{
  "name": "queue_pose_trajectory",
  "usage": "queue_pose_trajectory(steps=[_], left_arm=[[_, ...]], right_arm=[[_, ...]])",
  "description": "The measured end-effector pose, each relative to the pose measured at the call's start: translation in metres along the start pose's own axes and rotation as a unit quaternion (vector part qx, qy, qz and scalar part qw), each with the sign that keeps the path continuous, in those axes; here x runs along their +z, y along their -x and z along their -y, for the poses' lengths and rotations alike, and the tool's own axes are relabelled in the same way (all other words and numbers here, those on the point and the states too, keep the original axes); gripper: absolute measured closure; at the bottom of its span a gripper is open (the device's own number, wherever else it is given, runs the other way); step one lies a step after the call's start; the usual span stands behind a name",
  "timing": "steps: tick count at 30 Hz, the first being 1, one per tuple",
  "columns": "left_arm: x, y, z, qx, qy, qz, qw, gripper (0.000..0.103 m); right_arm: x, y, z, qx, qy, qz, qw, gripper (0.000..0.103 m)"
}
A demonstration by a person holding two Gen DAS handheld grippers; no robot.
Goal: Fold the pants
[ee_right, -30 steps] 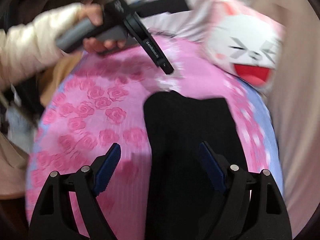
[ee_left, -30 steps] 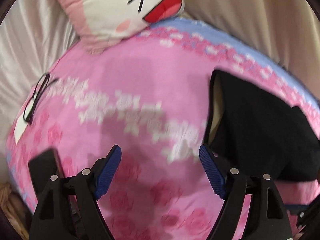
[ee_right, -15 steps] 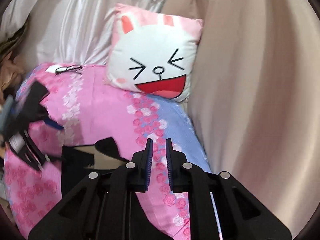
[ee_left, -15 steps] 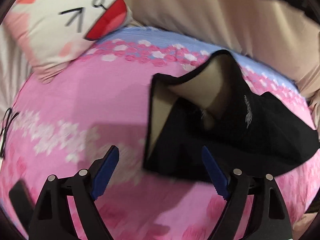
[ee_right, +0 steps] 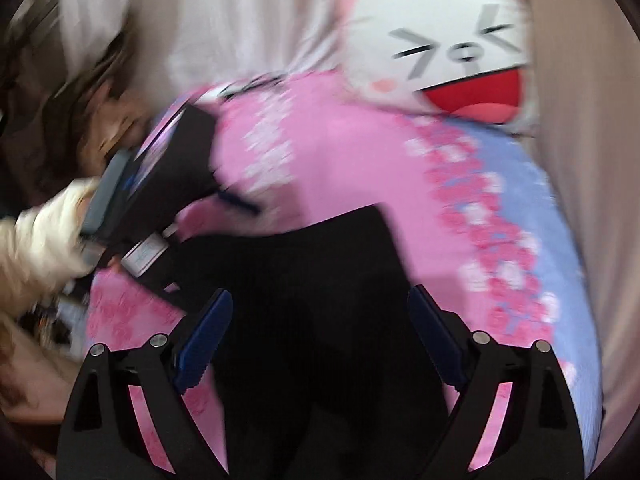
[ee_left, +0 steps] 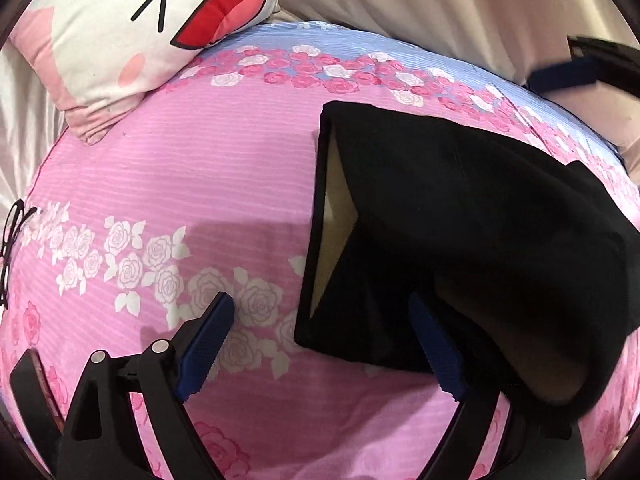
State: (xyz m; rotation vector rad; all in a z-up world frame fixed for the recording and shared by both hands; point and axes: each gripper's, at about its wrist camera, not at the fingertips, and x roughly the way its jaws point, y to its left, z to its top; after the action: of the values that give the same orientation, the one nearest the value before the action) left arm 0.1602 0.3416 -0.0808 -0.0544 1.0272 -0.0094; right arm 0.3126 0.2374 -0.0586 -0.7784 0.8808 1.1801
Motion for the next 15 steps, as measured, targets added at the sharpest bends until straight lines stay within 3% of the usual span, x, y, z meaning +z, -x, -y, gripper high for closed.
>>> queue_pose_trajectory(steps=[2, 5, 6, 7, 8, 9, 11, 14, 15], left_arm=[[0.001, -0.001, -0.001, 0.002, 0.001, 0.003, 1.0000, 0.016], [0.004, -0.002, -0.003, 0.004, 0.002, 0.004, 1.0000, 0.015], [0.005, -0.003, -0.003, 0.005, 0.002, 0.005, 1.0000, 0.014], [0.005, -0.003, -0.004, 0.004, 0.002, 0.006, 1.0000, 0.014], [0.004, -0.003, -0.005, 0.012, 0.009, 0.009, 0.9999, 0.014], [0.005, -0.004, -0.007, 0.018, 0.013, 0.013, 0.9997, 0.014], [0.006, -0.004, -0.011, 0.014, 0.031, 0.019, 0.9992, 0.014], [0.003, -0.004, -0.006, 0.019, 0.011, 0.022, 0.9995, 0.010], [0.004, -0.004, -0.007, 0.018, 0.012, 0.024, 0.9995, 0.010]], right_arm=[[-0.007, 0.000, -0.026, 0.004, 0.056, -0.004, 0.998, 0.016], [-0.010, -0.007, -0.048, -0.023, 0.101, -0.008, 0.995, 0.016], [-0.010, -0.016, -0.048, -0.012, 0.090, -0.017, 0.996, 0.023], [-0.008, -0.023, -0.045, 0.001, 0.074, -0.028, 0.997, 0.060], [-0.007, -0.030, -0.041, 0.020, 0.057, -0.040, 0.997, 0.072], [-0.006, -0.030, -0.042, 0.017, 0.058, -0.042, 0.997, 0.076], [-0.003, -0.022, -0.046, -0.018, 0.075, -0.048, 0.996, 0.097], [0.004, 0.013, -0.001, -0.107, 0.022, -0.030, 0.994, 0.096], [0.008, 0.028, 0.018, -0.161, 0.000, -0.023, 0.987, 0.096]])
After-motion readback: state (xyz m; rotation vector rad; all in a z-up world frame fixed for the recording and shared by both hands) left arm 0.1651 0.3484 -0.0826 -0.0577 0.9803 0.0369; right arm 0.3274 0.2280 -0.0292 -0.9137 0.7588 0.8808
